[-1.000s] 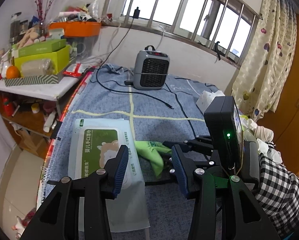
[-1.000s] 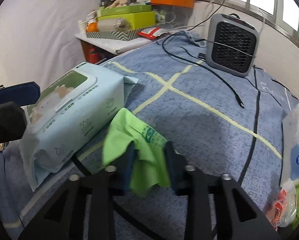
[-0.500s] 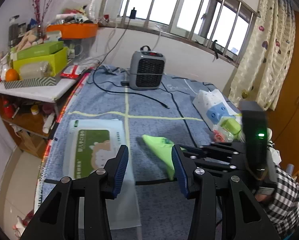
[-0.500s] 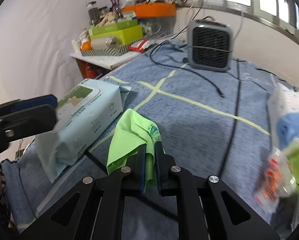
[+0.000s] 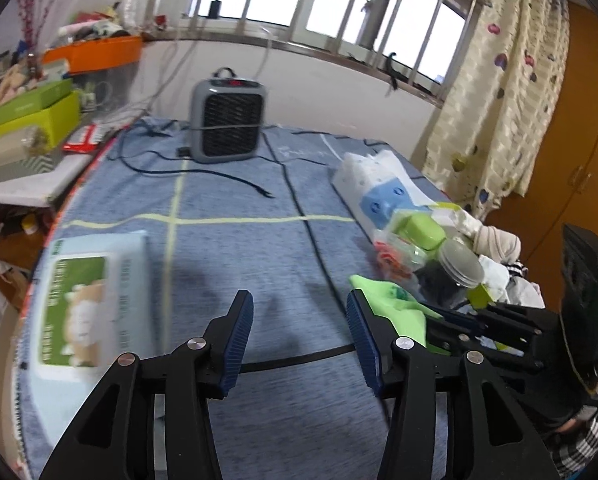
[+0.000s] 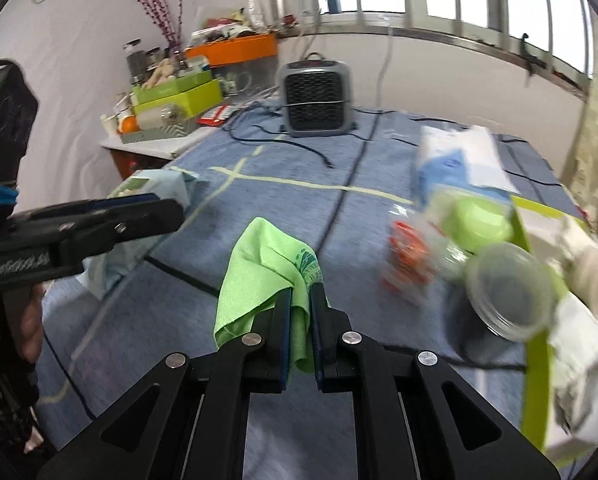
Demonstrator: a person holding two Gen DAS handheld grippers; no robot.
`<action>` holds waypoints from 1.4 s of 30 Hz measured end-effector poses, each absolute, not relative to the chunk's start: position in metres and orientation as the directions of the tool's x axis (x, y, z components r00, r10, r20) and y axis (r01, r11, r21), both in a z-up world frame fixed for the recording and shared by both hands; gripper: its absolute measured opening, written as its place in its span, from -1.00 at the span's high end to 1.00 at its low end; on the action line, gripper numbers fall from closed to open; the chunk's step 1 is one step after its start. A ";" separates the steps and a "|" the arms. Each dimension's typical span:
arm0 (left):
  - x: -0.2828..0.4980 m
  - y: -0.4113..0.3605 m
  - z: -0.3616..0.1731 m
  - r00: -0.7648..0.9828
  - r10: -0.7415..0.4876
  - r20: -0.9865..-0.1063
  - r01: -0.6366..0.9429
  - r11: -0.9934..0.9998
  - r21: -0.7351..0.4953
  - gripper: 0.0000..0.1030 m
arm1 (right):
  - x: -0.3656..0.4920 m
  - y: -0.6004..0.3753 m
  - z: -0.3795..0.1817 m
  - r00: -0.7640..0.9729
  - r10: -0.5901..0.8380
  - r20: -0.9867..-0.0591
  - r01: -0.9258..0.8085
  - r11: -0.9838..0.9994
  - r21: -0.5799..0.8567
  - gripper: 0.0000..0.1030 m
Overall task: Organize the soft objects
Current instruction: 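Lift the green cloth with the right tool while the left tool moves to the orange-printed bag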
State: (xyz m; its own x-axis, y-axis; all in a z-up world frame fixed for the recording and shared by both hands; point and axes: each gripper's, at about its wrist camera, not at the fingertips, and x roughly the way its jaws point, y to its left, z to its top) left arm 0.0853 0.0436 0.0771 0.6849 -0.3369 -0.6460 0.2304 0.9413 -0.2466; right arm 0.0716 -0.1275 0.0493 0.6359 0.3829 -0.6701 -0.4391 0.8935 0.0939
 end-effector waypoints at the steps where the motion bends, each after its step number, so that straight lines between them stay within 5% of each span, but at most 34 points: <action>1: 0.087 0.039 0.076 0.681 -0.339 -0.649 0.234 0.941 -0.246 0.08 | 0.069 -0.133 0.049 0.640 0.372 -0.672 -0.424 0.901 0.094 0.82; 14: 0.130 -0.024 0.057 0.590 -0.444 -0.674 0.331 0.895 -0.300 -0.32 | 0.030 -0.195 0.047 0.699 0.286 -0.655 -0.296 0.950 0.098 0.82; 42: 0.193 -0.100 0.017 0.520 -0.351 -0.778 0.337 0.922 -0.191 -0.33 | 0.017 -0.243 0.046 0.735 0.253 -0.629 -0.229 0.966 0.122 0.82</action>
